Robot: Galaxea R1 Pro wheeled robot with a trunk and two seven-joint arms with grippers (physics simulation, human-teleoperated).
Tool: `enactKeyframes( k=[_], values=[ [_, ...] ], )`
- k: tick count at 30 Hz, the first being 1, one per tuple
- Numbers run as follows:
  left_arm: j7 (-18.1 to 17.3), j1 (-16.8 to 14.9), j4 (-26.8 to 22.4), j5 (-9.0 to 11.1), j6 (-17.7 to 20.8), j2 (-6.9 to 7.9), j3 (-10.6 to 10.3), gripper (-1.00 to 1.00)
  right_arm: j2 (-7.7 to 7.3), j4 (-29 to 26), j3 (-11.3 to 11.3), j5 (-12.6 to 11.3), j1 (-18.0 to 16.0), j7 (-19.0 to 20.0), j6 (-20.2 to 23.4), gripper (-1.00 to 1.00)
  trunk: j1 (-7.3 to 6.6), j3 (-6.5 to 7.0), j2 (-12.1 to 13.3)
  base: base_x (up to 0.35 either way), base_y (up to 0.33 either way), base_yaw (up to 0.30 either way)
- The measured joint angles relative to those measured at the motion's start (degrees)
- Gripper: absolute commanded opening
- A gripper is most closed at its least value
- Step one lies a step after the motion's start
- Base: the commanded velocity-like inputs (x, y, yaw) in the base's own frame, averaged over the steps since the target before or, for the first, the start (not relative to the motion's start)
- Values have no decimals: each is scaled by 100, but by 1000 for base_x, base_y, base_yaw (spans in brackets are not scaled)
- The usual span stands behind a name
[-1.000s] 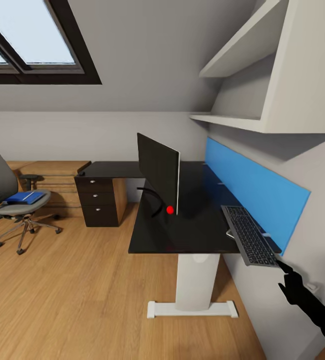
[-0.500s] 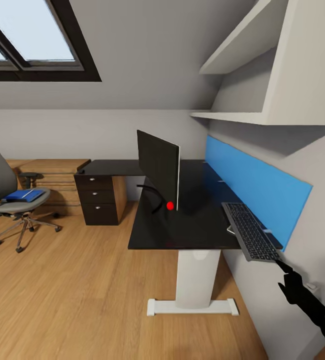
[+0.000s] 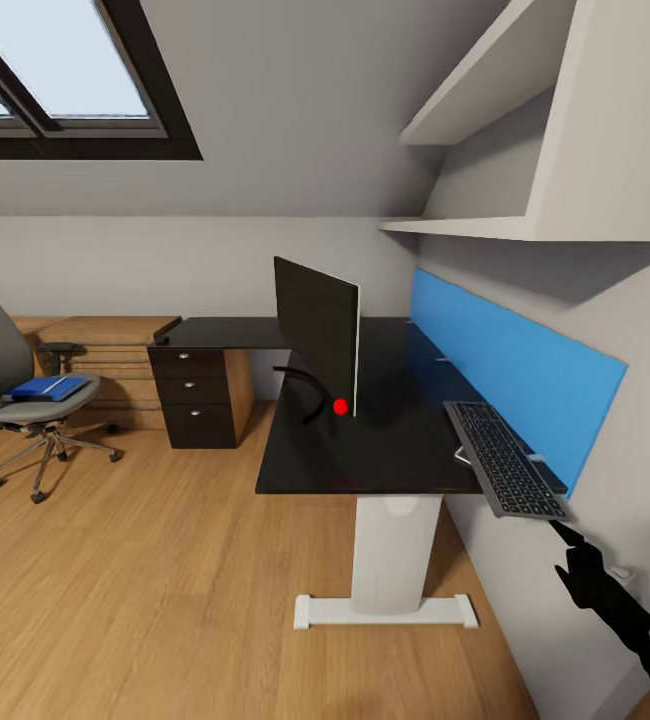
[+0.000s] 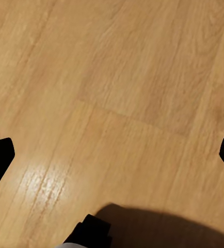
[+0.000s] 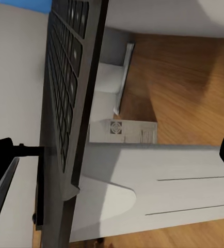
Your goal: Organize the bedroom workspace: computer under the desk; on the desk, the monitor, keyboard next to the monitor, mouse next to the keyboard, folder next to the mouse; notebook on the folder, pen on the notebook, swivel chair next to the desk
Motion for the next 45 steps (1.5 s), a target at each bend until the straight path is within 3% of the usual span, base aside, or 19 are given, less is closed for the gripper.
enactKeyframes(
  k=[22, 45],
  values=[
    [-7, 0, 13, -14, -3, -1, -4, 100, 5, 0, 25, 17, 0, -2, 0, 100, 0, 0, 0, 3, 0, 0],
    [-7, 0, 17, -40, -9, -1, -6, 100, 18, 9, 37, 26, 0, 0, -9, 100, -2, 0, 0, 141, 0, 0]
  ],
)
